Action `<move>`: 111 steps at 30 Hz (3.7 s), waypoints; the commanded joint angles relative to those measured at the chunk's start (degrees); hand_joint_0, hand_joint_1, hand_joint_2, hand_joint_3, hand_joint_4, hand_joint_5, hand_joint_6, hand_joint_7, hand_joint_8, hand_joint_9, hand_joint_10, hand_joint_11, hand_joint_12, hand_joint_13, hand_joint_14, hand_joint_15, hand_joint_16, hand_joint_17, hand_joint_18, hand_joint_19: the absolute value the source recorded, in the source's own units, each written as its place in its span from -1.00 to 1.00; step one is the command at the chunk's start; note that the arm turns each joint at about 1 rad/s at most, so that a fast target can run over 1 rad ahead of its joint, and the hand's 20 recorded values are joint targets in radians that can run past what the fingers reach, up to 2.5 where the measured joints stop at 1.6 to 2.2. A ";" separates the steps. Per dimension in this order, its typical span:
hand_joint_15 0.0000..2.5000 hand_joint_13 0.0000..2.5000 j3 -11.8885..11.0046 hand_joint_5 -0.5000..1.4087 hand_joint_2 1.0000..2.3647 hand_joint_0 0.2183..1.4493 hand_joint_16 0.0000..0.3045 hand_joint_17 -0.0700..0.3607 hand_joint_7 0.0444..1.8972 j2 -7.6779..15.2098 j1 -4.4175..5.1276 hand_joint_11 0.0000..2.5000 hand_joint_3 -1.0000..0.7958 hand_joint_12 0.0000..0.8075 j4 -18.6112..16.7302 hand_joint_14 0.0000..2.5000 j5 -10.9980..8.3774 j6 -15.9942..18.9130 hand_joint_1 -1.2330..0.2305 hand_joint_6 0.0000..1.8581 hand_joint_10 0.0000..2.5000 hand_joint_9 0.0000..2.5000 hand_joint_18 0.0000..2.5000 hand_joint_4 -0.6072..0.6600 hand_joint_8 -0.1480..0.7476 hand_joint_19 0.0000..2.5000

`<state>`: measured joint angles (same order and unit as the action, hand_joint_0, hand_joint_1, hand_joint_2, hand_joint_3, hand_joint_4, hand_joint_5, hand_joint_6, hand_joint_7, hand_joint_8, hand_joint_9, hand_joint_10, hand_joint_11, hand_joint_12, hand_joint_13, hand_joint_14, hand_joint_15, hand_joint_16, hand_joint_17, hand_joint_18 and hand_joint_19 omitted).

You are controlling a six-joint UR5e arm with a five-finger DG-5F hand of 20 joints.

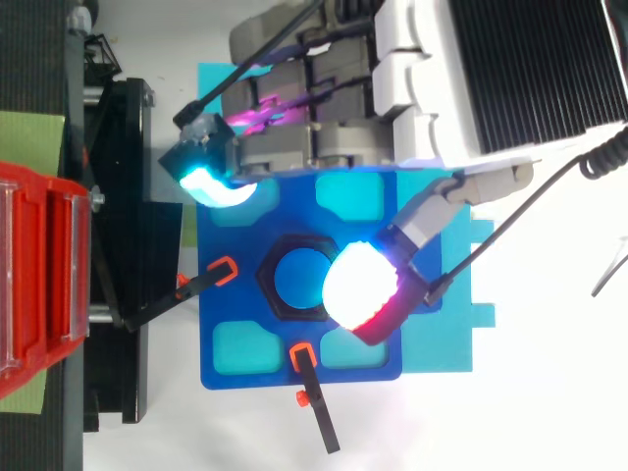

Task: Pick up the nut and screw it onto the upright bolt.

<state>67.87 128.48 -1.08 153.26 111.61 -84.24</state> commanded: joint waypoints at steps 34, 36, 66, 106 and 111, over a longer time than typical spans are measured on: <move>-1.00 -0.46 2.18 -0.54 -1.00 -0.55 -0.82 -0.39 -0.19 0.01 2.67 -1.00 -0.44 -0.51 3.97 -1.00 -3.32 -0.05 0.44 -0.46 -1.00 -0.38 -0.72 0.24 -0.25 -0.91; -1.00 -0.46 2.18 -0.53 -1.00 -0.55 -0.82 -0.39 -0.13 0.01 2.67 -1.00 -0.44 -0.51 4.32 -1.00 -3.32 -0.05 0.44 -0.46 -1.00 -0.38 -0.72 0.26 -0.25 -0.90; -1.00 -0.27 2.18 -0.41 -1.00 -0.49 -0.86 -0.45 0.69 -0.08 0.47 -1.00 -0.44 -0.63 5.38 -1.00 -2.80 0.04 0.37 -0.46 -1.00 -0.16 -0.46 0.06 -0.17 -0.79; -1.00 -0.39 2.18 -0.55 -1.00 -0.54 -0.83 -0.41 -0.29 0.01 1.96 -1.00 -0.44 -0.58 -0.16 -1.00 -1.83 0.04 0.39 -0.46 -1.00 -0.27 -0.59 0.25 -0.27 -0.85; -1.00 -0.40 2.18 -0.56 -1.00 -0.54 -0.83 -0.41 -0.29 0.01 2.67 -1.00 -0.44 -0.57 0.54 -1.00 -3.24 0.21 0.40 -0.46 -1.00 -0.30 -0.62 0.25 -0.27 -0.86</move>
<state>70.05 128.50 1.23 153.54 108.96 -84.10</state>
